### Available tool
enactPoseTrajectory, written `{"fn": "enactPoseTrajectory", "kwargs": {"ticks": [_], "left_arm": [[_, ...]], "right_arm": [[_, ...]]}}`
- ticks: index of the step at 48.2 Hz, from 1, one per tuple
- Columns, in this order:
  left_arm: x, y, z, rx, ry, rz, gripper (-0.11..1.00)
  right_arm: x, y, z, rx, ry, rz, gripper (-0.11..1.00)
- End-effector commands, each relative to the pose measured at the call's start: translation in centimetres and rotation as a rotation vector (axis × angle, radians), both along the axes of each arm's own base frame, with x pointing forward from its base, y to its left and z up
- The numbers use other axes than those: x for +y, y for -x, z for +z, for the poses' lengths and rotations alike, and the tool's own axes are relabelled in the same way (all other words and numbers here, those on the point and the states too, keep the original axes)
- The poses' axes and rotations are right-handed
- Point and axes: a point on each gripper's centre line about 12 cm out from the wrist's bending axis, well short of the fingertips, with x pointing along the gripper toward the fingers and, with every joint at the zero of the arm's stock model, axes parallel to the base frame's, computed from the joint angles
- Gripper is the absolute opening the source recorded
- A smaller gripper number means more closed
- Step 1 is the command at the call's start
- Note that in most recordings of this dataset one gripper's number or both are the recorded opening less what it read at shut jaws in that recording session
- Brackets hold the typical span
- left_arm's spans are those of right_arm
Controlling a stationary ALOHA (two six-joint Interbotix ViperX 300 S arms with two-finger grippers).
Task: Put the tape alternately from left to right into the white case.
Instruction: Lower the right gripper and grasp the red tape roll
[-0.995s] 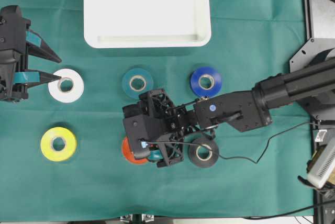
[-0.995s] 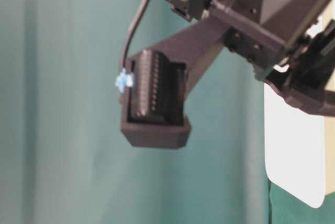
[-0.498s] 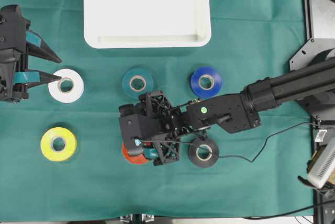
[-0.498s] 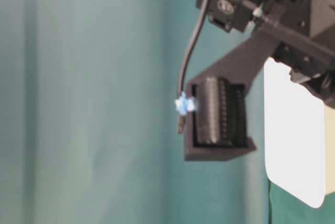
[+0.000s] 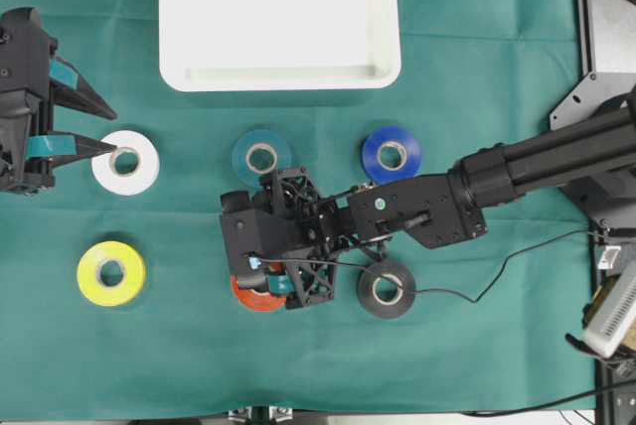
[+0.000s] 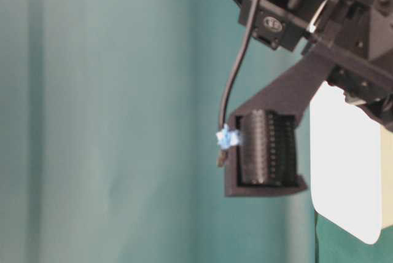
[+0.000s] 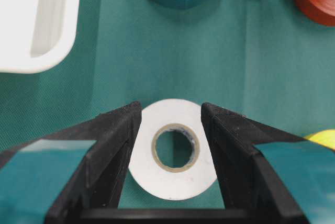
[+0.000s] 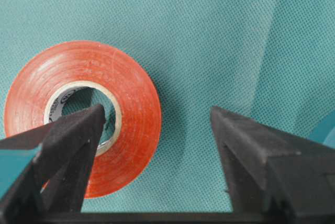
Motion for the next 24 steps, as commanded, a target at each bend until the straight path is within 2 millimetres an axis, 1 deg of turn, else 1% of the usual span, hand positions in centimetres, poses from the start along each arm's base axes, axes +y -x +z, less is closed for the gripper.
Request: {"fn": "enactPoseTrajectory", "kwargs": {"ticks": [1,2,8,10,24], "left_arm": [[-0.04,-0.42,0.79,-0.026,-0.001,-0.002,1.0],[-0.05,-0.41,0.82,-0.028,0.001,-0.002,1.0],[-0.04,-0.37,0.77,-0.026,-0.001,-0.002,1.0],[-0.04,-0.38,0.79,-0.028,-0.001,-0.002,1.0],[-0.04,-0.37,0.77,-0.026,-0.001,-0.002,1.0]], "right_arm": [[-0.04,-0.71,2.33,-0.054,-0.012,-0.002,0.75],[-0.03,-0.73,2.36,-0.053,-0.011,-0.003,0.7],[0.06,-0.81,2.54,-0.047,-0.008,0.001,0.33],[0.05,-0.8,2.54,-0.043,-0.006,0.002,0.25],[0.52,-0.71,2.73,-0.031,0.033,0.041,0.24]]}}
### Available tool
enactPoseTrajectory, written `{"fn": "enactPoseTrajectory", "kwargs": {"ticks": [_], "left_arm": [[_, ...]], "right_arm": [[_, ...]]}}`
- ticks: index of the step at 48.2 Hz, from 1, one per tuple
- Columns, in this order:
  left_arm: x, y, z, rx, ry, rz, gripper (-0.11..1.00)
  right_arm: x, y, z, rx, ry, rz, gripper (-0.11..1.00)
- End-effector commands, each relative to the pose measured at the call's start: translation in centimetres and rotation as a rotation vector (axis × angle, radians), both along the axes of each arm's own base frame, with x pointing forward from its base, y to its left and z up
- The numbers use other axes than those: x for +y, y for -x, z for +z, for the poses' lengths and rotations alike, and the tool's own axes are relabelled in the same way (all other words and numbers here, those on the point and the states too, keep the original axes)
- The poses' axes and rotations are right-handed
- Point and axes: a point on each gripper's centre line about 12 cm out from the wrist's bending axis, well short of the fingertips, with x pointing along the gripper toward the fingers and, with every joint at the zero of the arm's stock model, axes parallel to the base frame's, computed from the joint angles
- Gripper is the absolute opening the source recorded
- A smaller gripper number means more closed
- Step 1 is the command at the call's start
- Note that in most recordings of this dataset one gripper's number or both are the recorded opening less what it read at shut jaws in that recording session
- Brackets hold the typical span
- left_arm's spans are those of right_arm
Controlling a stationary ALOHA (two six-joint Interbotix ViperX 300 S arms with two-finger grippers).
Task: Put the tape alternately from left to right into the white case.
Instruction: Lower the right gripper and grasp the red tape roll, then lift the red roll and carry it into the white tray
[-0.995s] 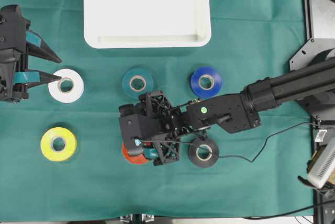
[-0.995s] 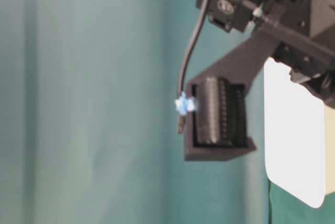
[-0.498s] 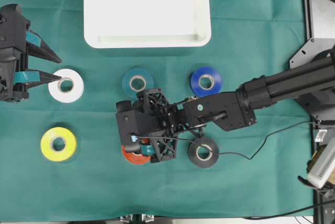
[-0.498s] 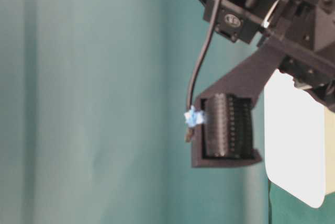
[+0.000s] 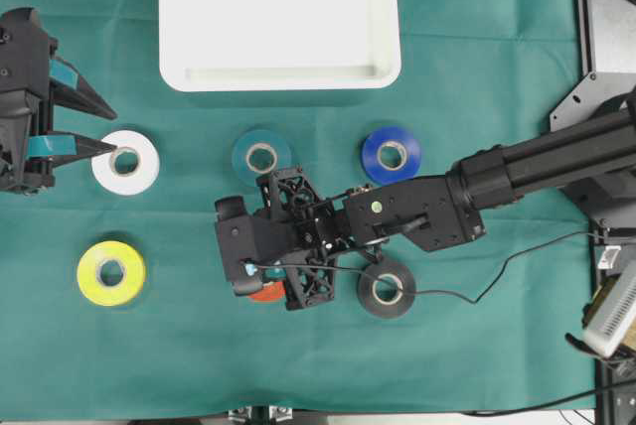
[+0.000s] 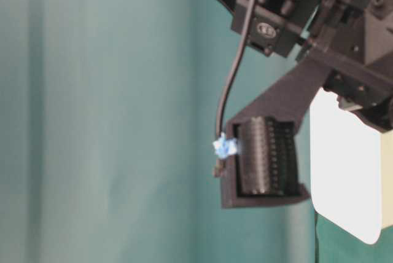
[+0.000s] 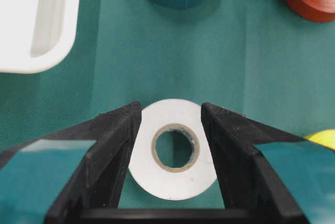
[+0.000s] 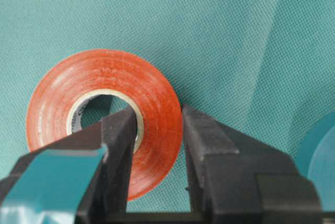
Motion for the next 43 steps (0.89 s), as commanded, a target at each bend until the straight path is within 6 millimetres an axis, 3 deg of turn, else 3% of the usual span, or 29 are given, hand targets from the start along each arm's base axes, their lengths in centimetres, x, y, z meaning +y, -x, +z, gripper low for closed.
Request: {"fn": "enactPoseTrajectory", "kwargs": {"ticks": [1,8,23,43], "left_arm": [[-0.1,-0.4,0.7,-0.026,0.0,-0.003,1.0],[-0.1,-0.4,0.7,-0.026,-0.001,-0.004,1.0],[-0.1,-0.4,0.7,-0.026,0.0,-0.003,1.0],[-0.1,-0.5,0.9,-0.029,0.002,-0.002,1.0]], "right_arm": [[0.3,-0.5,2.4,-0.055,-0.008,0.009,0.24],[0.6,-0.4,3.7,-0.058,-0.009,0.012,0.24],[0.2,1.0,8.8,-0.081,-0.015,0.004,0.24],[0.0,1.2,10.4,-0.065,-0.01,-0.002,0.24]]}}
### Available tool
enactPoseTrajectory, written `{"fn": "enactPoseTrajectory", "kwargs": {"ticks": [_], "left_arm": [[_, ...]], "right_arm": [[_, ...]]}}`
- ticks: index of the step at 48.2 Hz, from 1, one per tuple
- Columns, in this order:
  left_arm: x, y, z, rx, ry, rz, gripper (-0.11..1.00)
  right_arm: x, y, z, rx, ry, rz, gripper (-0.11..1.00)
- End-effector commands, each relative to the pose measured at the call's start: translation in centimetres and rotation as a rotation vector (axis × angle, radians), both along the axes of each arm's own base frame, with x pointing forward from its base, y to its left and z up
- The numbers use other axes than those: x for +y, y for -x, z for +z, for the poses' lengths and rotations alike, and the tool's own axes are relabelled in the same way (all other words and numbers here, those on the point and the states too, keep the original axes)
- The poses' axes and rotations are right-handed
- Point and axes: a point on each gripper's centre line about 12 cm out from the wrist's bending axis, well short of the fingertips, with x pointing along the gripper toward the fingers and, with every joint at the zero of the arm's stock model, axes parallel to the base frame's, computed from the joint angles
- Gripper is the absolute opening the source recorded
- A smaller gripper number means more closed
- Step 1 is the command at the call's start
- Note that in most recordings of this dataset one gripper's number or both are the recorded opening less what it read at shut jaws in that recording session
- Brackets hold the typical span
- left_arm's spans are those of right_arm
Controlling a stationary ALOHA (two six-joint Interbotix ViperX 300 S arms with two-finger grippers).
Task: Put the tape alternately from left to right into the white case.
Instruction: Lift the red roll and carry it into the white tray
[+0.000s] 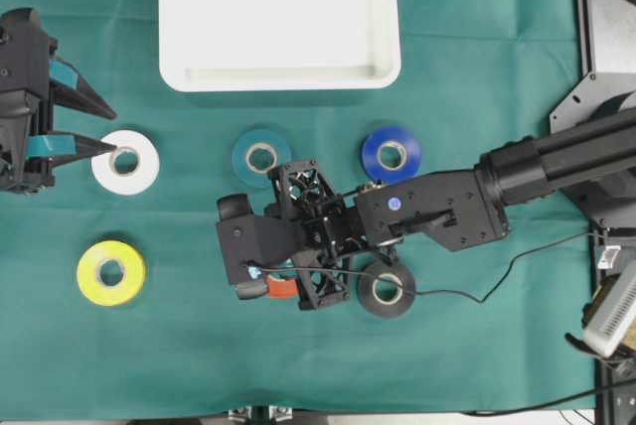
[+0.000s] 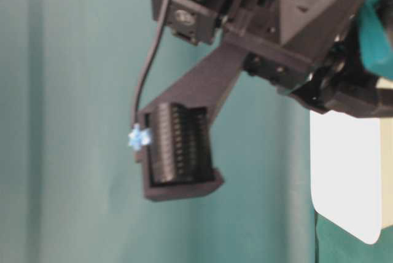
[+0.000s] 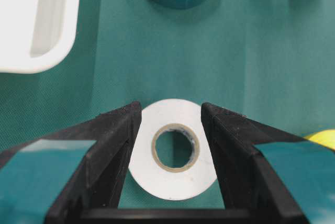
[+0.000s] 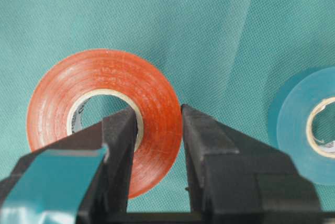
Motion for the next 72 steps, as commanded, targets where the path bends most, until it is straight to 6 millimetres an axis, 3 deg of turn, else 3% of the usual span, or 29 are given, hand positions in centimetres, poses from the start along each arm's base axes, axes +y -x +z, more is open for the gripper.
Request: {"fn": "enactPoseTrajectory", "kwargs": {"ticks": [1,9,41,72], "left_arm": [[0.0,-0.5,0.9,-0.031,0.0,-0.001,1.0],[0.0,-0.4,0.8,-0.029,0.0,-0.001,1.0],[0.0,-0.4,0.8,-0.028,0.0,-0.001,1.0],[0.0,-0.4,0.8,-0.029,0.0,-0.001,1.0]], "right_arm": [[-0.1,0.0,6.1,-0.132,-0.036,-0.003,0.24],[-1.9,0.2,6.9,-0.111,-0.013,-0.034,0.24],[-13.4,1.0,9.0,-0.087,0.125,-0.238,0.24],[-24.1,2.7,8.9,-0.07,0.208,-0.455,0.24]]}}
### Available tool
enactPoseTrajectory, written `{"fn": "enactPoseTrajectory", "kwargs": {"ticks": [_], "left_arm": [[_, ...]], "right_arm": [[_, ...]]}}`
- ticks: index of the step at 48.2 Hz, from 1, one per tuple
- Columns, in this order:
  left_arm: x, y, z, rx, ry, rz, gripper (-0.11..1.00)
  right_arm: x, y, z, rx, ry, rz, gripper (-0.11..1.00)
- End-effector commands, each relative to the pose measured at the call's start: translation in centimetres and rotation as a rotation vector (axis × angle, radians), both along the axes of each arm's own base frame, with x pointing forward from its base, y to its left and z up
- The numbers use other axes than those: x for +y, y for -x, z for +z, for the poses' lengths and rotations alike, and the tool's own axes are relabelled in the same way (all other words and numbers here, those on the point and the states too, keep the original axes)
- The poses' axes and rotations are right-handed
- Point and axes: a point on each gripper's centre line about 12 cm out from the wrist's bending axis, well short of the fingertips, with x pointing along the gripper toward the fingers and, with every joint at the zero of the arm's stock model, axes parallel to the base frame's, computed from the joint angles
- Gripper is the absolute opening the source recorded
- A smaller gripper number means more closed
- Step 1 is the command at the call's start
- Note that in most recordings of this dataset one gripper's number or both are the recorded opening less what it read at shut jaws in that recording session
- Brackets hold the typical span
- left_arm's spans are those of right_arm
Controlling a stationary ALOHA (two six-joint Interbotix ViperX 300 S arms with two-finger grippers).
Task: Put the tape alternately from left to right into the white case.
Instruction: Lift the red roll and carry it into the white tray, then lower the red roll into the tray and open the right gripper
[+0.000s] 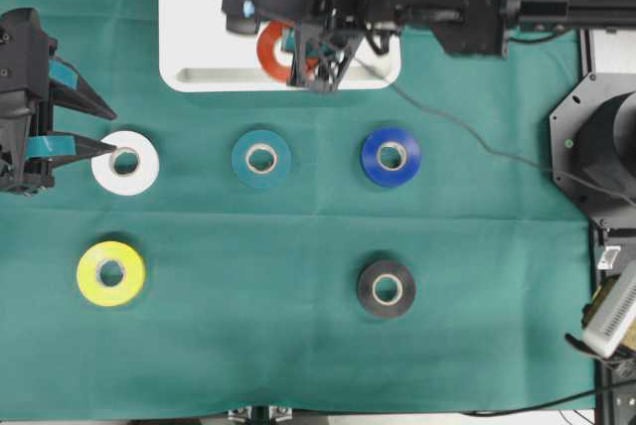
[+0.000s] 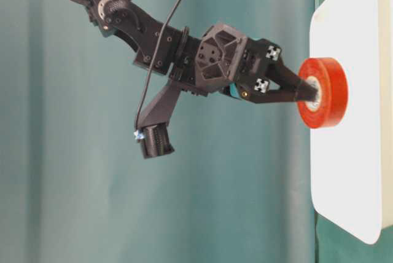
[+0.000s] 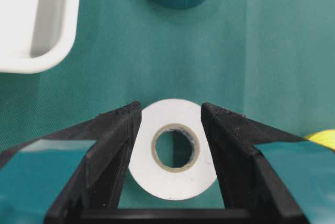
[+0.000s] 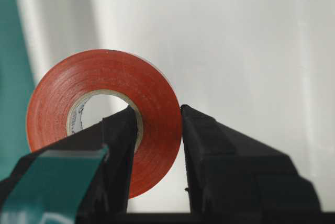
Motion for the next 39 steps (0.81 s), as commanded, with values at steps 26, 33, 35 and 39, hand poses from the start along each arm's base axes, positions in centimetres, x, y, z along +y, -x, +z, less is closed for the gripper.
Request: {"fn": "enactPoseTrajectory", "kwargs": {"ticks": [26,33,35,39], "left_arm": [[0.0,-0.4,0.8,-0.028,0.002,-0.001,1.0],[0.0,-0.5,0.9,-0.029,0.003,0.0,1.0],[0.0,-0.5,0.9,-0.029,0.002,-0.001,1.0],[0.0,-0.5,0.9,-0.031,0.003,0.0,1.0]], "right_arm": [[-9.3,4.4,1.1,-0.07,0.076,-0.191,0.24],[-9.4,4.7,0.6,-0.071,0.075,-0.19,0.24],[-9.3,4.7,0.6,-0.071,0.075,-0.188,0.24],[-9.4,4.7,0.6,-0.071,0.075,-0.19,0.24]]}}
